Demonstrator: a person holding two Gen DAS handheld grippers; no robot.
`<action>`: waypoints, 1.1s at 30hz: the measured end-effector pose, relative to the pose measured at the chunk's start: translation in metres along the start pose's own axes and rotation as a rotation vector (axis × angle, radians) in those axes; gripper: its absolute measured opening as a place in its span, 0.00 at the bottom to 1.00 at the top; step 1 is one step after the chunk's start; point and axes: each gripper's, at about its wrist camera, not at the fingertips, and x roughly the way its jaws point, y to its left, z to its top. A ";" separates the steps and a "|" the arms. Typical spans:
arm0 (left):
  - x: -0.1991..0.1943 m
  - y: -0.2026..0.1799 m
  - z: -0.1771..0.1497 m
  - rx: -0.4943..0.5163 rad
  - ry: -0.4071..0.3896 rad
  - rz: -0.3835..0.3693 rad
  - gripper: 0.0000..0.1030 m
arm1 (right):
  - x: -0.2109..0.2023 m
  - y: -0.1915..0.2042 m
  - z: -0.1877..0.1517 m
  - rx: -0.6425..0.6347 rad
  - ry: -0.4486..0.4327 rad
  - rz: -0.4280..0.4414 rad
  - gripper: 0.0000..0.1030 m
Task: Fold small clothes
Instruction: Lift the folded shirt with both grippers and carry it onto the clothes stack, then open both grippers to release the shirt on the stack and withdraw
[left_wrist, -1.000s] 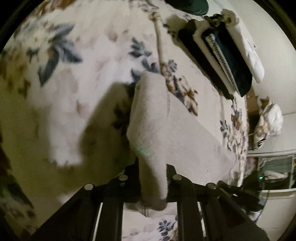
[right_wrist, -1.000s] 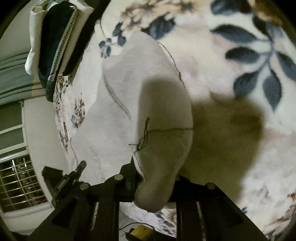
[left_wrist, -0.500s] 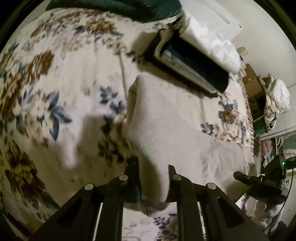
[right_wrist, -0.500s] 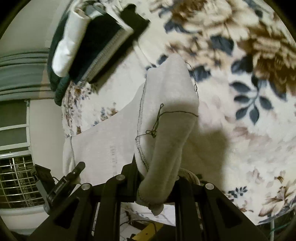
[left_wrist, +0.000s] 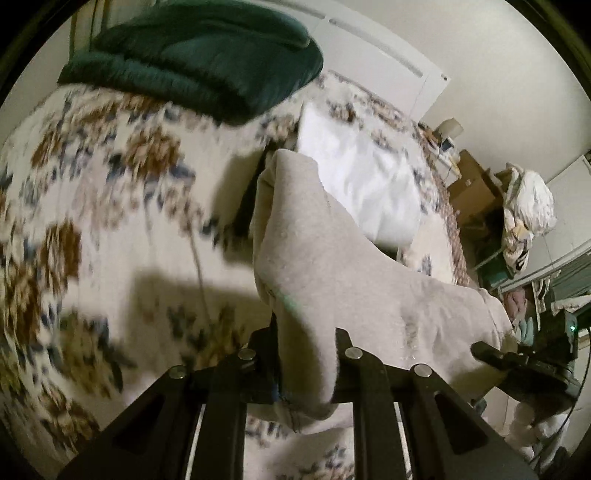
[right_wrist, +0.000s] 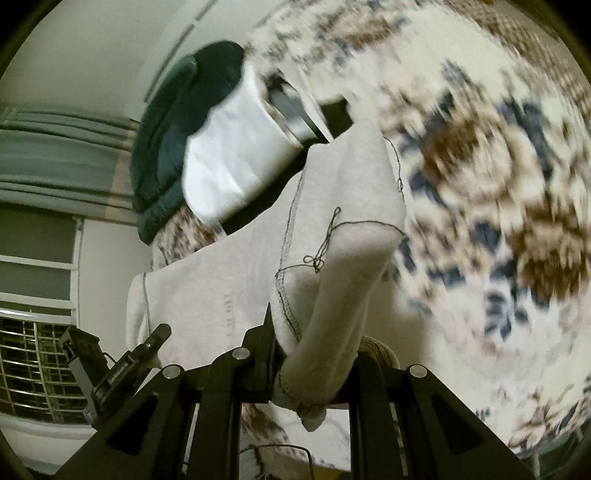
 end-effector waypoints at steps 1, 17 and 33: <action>0.000 -0.005 0.013 0.010 -0.012 0.007 0.12 | -0.001 0.011 0.013 -0.012 -0.012 0.000 0.15; 0.101 -0.023 0.170 0.089 -0.041 0.159 0.12 | 0.098 0.100 0.210 -0.153 -0.036 -0.082 0.15; 0.120 -0.037 0.168 0.165 -0.029 0.398 0.37 | 0.130 0.124 0.205 -0.335 -0.029 -0.524 0.58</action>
